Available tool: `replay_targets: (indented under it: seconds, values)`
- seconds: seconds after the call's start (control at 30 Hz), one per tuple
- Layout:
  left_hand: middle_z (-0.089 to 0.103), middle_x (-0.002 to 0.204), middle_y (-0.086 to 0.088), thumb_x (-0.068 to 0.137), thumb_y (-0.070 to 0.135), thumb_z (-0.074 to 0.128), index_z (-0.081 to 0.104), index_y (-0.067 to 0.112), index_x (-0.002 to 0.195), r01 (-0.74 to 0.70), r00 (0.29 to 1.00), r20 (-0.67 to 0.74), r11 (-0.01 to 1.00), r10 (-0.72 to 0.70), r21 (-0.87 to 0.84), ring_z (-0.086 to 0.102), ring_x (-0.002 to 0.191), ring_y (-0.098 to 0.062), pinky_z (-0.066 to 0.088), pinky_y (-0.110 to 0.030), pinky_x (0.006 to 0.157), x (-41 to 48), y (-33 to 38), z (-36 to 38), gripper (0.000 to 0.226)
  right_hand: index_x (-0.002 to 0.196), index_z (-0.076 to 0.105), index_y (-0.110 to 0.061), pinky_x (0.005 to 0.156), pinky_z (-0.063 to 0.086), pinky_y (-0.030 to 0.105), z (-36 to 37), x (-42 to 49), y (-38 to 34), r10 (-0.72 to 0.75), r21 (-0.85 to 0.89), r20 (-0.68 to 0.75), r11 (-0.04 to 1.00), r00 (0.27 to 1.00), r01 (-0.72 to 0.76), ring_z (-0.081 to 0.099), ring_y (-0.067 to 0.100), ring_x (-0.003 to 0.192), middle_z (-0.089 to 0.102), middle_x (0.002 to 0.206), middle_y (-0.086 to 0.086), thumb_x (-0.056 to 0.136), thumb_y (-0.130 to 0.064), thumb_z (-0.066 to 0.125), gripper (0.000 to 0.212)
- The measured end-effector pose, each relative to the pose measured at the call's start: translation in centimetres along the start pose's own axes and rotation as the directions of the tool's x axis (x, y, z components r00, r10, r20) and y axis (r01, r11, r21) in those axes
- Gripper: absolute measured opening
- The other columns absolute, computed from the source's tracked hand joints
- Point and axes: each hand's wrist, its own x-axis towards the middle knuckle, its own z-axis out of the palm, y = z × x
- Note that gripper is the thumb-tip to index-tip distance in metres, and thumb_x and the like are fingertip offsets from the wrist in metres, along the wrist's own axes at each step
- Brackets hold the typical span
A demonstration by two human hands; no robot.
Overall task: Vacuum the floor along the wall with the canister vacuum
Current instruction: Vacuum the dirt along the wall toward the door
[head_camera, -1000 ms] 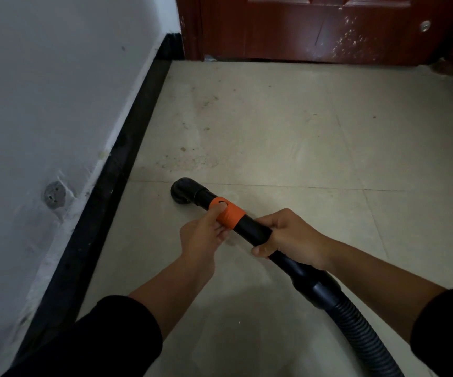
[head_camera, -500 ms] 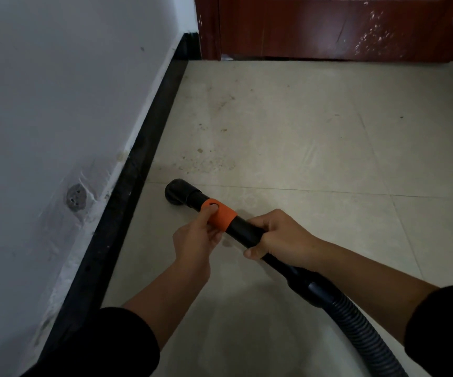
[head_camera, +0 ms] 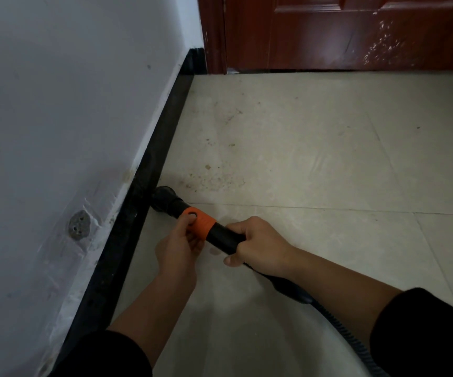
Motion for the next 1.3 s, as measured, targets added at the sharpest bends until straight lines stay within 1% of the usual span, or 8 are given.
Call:
replay_targets:
  seconds: [0.1,0.23,0.37,0.47,0.7,0.87,1.03,1.3]
  values:
    - [0.067,0.088,-0.009,0.085,0.018,0.069,0.066,0.010,0.087,-0.020,1.000,0.006,1.000,0.020,0.011,0.064,0.082,-0.018,0.052,-0.028,0.071,1.0,0.5,0.0,0.008,0.093,0.071,-0.007,0.064,0.047,0.028,0.3,0.9,-0.4,-0.009,-0.011,-0.013,1.000,1.000,0.009,0.063,0.022,0.074,0.065,0.078,0.009,0.072,-0.005,0.076,0.022]
    - [0.066,0.086,-0.008,0.085,0.018,0.068,0.066,0.011,0.087,-0.042,0.999,0.018,0.999,0.042,0.022,0.064,0.080,-0.018,0.052,-0.028,0.070,1.8,0.7,0.2,0.008,0.095,0.072,-0.008,0.068,0.053,0.032,0.4,1.6,-0.5,-0.013,-0.015,-0.028,1.000,1.000,0.012,0.067,0.025,0.079,0.071,0.088,0.014,0.073,-0.005,0.074,0.023]
    - [0.065,0.086,-0.007,0.085,0.018,0.068,0.065,0.011,0.086,-0.048,0.999,0.018,0.999,0.047,0.013,0.063,0.079,-0.017,0.051,-0.027,0.066,2.3,0.7,0.6,0.007,0.089,0.068,-0.006,0.051,0.041,0.022,0.5,1.8,-0.6,-0.014,-0.033,-0.048,0.999,0.999,0.013,0.056,0.014,0.060,0.061,0.072,0.006,0.074,-0.006,0.073,0.016]
    - [0.066,0.087,-0.008,0.084,0.018,0.068,0.067,0.011,0.086,-0.041,0.999,0.021,0.999,0.041,0.006,0.064,0.079,-0.018,0.050,-0.027,0.064,2.9,0.8,0.8,0.008,0.076,0.060,-0.015,0.048,0.037,0.021,0.7,2.1,-0.9,-0.012,-0.068,-0.073,0.998,0.997,0.007,0.051,0.011,0.054,0.055,0.064,0.001,0.074,-0.006,0.074,0.016]
    - [0.063,0.083,-0.005,0.087,0.019,0.065,0.065,0.013,0.086,-0.038,0.997,0.063,0.999,0.038,0.010,0.061,0.077,-0.017,0.049,-0.027,0.066,3.1,1.1,1.3,0.006,0.088,0.063,-0.010,0.052,0.041,0.023,0.9,2.5,-1.3,-0.018,-0.125,-0.111,0.992,0.994,0.004,0.058,0.021,0.068,0.058,0.073,0.005,0.075,-0.010,0.072,0.016]
    - [0.064,0.084,-0.005,0.087,0.017,0.064,0.065,0.013,0.086,-0.035,0.996,0.080,0.999,0.034,0.007,0.062,0.079,-0.017,0.051,-0.028,0.070,2.7,0.9,1.6,0.005,0.091,0.065,-0.007,0.058,0.044,0.026,0.9,2.1,-1.1,-0.015,-0.138,-0.136,0.990,0.991,-0.004,0.062,0.025,0.072,0.061,0.077,0.010,0.076,-0.009,0.069,0.016]
    - [0.064,0.083,-0.004,0.087,0.018,0.064,0.065,0.013,0.088,-0.038,0.995,0.096,0.999,0.036,0.018,0.062,0.077,-0.015,0.050,-0.027,0.067,2.3,0.4,1.7,0.005,0.091,0.064,-0.006,0.060,0.047,0.028,0.7,1.2,-0.7,-0.003,-0.130,-0.144,0.991,0.990,-0.015,0.063,0.027,0.073,0.061,0.077,0.010,0.076,-0.009,0.070,0.016]
    - [0.062,0.083,-0.002,0.087,0.019,0.064,0.064,0.010,0.104,-0.032,0.990,0.138,0.999,0.029,0.026,0.061,0.076,-0.014,0.048,-0.025,0.065,1.6,-0.4,1.7,0.019,0.089,0.064,-0.006,0.062,0.049,0.030,0.2,-0.2,-0.1,-0.003,-0.127,-0.139,0.992,0.990,-0.015,0.065,0.029,0.077,0.064,0.081,0.013,0.076,-0.008,0.070,0.014]
